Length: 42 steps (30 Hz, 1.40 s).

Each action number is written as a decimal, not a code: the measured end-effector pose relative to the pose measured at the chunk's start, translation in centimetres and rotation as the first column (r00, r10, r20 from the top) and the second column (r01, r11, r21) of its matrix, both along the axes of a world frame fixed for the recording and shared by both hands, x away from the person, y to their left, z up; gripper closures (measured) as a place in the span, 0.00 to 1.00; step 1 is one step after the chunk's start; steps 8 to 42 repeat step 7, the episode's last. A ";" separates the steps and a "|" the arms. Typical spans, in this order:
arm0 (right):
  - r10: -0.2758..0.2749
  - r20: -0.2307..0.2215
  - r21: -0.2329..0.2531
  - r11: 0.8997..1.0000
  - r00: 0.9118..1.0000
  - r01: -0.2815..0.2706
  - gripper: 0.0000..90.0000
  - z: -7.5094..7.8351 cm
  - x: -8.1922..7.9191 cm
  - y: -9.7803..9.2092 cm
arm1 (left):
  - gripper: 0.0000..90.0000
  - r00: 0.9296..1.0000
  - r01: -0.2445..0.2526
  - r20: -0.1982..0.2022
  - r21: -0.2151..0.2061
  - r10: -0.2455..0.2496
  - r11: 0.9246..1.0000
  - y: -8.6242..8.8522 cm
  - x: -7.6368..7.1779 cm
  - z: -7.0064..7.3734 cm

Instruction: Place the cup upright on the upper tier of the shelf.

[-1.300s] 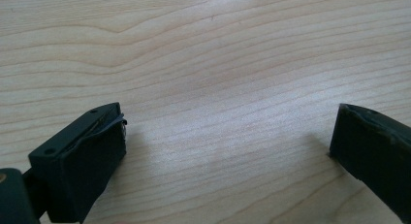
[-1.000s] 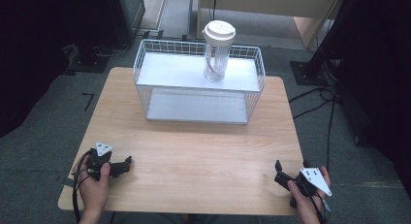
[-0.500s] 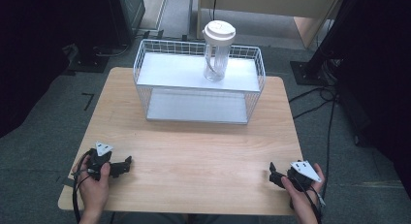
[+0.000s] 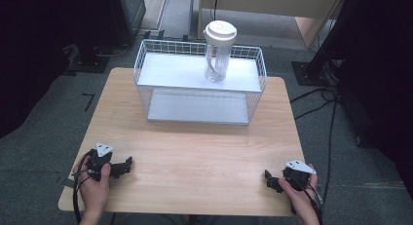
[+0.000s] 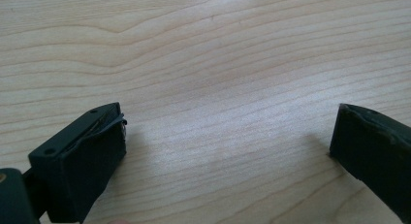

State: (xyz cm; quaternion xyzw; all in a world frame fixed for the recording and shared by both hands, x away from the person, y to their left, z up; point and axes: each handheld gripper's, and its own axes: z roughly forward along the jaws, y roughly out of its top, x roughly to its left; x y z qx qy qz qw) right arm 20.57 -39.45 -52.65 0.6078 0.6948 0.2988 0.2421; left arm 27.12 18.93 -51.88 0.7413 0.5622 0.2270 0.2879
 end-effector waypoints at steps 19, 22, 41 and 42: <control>-0.001 0.000 -0.001 1.000 1.000 0.001 0.00 0.0 0.0 0.0 | 0.00 1.000 0.000 0.000 -0.001 0.000 1.000 0.0 0.0 0.0; -0.001 0.000 -0.001 1.000 1.000 0.001 0.00 0.0 0.0 0.0 | 0.00 1.000 0.000 0.000 -0.001 0.000 1.000 0.0 0.0 0.0; -0.001 0.000 -0.001 1.000 1.000 0.001 0.00 0.0 0.0 0.0 | 0.00 1.000 0.000 0.000 -0.001 0.000 1.000 0.0 0.0 0.0; -0.001 0.000 -0.001 1.000 1.000 0.001 0.00 0.0 0.0 0.0 | 0.00 1.000 0.000 0.000 -0.001 0.000 1.000 0.0 0.0 0.0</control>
